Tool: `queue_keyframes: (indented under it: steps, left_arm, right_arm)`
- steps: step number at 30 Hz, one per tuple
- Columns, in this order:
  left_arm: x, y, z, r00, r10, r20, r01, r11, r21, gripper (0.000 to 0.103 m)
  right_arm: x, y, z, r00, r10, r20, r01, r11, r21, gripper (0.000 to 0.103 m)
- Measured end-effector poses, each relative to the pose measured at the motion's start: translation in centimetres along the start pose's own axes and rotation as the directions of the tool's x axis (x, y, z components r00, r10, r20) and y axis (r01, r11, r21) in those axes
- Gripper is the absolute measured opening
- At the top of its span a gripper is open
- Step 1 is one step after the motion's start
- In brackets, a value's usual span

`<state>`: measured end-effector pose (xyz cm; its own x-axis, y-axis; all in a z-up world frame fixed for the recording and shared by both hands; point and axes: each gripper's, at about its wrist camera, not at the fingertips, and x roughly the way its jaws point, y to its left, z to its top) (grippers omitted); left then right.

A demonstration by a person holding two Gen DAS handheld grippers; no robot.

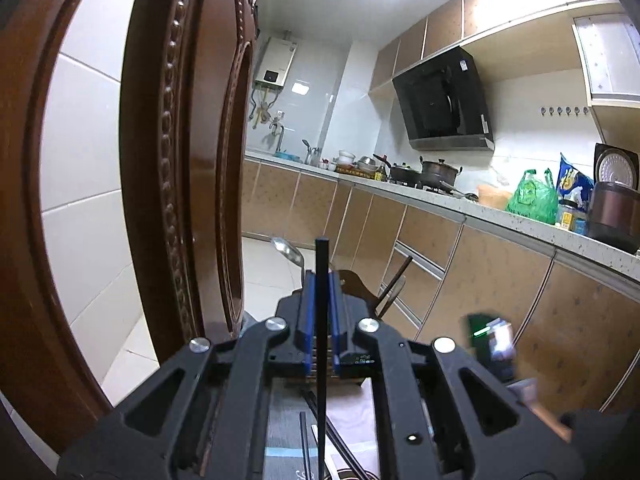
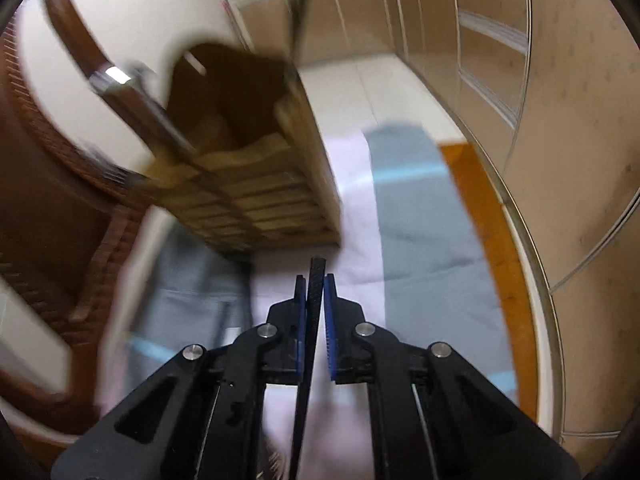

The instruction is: Organize utensils

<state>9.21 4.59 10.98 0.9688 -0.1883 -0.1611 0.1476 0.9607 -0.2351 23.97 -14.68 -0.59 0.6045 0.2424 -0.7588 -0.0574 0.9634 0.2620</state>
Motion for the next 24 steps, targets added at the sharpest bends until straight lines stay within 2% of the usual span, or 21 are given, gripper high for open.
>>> queue_keyframes:
  steps: [7,13,16,24]
  left_arm:
    - [0.9,-0.6,-0.4,0.999,-0.012,-0.034,0.013,1.0,0.0,0.006]
    - [1.2,-1.1,-0.6,0.999,-0.021,-0.037,0.021,1.0,0.004,0.006]
    - [1.3,-0.9,-0.7,0.999,-0.02,-0.036,0.021,1.0,0.005,0.006]
    - [1.4,-0.4,-0.9,0.999,-0.01,-0.04,0.011,1.0,0.02,0.006]
  right_arm:
    - [-12.2,0.9,-1.0,0.98,0.092,0.175,-0.085,0.995,-0.049,0.008]
    - [-17.4,2.3,-0.7,0.954,0.128,0.27,-0.11,0.991,-0.08,0.007]
    - [-19.1,3.6,1.5,0.938,0.141,0.317,-0.108,0.987,-0.121,0.007]
    - [-20.7,6.9,9.2,0.913,0.145,0.381,-0.064,0.974,-0.216,0.007]
